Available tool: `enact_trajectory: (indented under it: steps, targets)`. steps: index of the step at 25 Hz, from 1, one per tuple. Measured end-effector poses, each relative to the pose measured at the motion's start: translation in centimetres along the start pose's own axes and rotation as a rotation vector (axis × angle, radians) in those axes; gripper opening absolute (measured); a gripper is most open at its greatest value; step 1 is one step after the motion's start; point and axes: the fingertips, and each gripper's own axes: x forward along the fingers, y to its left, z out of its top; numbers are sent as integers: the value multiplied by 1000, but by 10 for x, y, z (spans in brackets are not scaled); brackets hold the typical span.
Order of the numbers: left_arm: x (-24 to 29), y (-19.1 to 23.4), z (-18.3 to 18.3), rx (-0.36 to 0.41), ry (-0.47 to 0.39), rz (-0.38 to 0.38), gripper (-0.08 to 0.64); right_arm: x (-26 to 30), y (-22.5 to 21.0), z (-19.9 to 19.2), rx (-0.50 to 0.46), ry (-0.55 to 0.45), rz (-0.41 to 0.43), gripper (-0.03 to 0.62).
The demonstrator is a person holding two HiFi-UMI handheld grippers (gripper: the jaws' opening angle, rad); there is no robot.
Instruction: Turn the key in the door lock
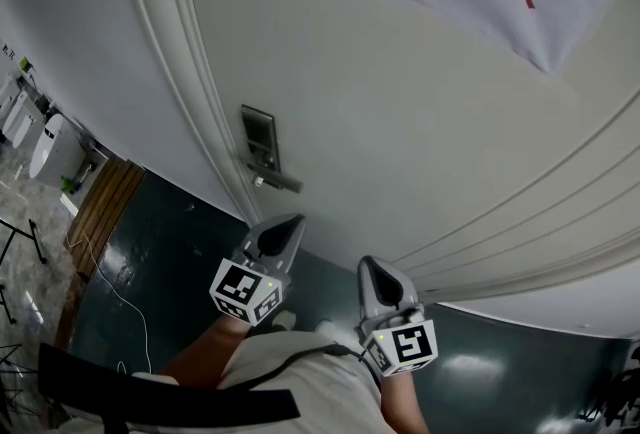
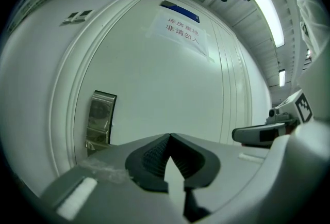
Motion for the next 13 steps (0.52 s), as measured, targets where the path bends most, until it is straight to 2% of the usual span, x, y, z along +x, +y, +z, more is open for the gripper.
enact_trajectory:
  steps: [5, 13]
  targets:
    - [-1, 9, -4, 0, 5, 16, 5, 5, 2, -3, -9, 7, -10, 8]
    - [0, 8, -8, 18, 14, -7, 5, 10, -1, -5, -17, 13, -37, 8]
